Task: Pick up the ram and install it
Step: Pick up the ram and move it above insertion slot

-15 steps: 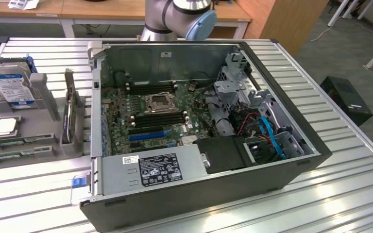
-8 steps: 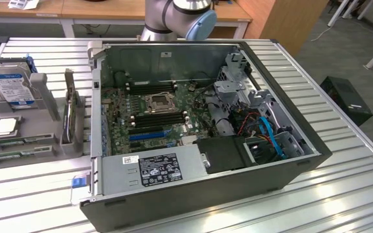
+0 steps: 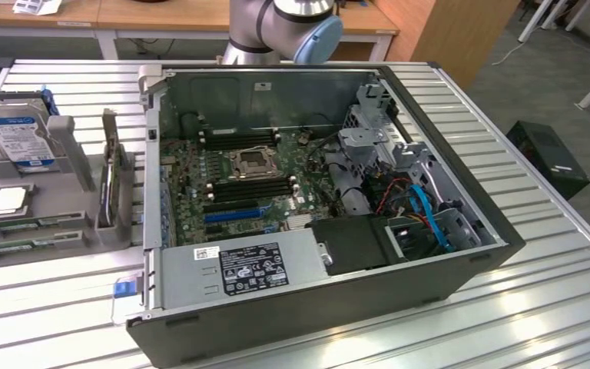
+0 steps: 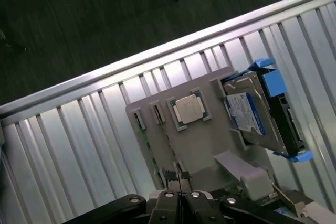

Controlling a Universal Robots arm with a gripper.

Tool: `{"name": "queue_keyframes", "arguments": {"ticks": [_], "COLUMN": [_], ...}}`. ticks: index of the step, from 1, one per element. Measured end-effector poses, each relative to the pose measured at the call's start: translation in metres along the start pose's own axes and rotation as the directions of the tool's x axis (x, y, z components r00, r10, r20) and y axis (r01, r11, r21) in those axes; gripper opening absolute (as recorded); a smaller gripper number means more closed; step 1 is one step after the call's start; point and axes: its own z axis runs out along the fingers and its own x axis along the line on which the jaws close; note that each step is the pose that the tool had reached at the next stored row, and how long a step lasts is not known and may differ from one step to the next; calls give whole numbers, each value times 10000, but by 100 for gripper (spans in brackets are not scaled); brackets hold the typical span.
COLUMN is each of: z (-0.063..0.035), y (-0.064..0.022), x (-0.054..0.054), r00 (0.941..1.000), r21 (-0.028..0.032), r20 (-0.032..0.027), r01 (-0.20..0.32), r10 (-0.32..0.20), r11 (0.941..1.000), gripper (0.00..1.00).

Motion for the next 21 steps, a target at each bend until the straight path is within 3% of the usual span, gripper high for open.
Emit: {"name": "queue_keyframes", "arguments": {"ticks": [4, 7, 11, 15, 21], "z": [2, 3, 4, 5, 5], "y": [0, 0, 0, 0, 0], "x": [0, 0, 0, 0, 0], "r00": [9974, 9919, 9802, 9638, 9621], "r21": [-17, -33, -55, -78, -80], "r20": [-30, -53, -81, -107, -110], "r01": [718, 1270, 1979, 2662, 2725], "r10": [-718, -1270, -1979, -2663, -2725], "r11": [9974, 9919, 9802, 9639, 9621], "gripper": [11, 11, 11, 11, 11]}}
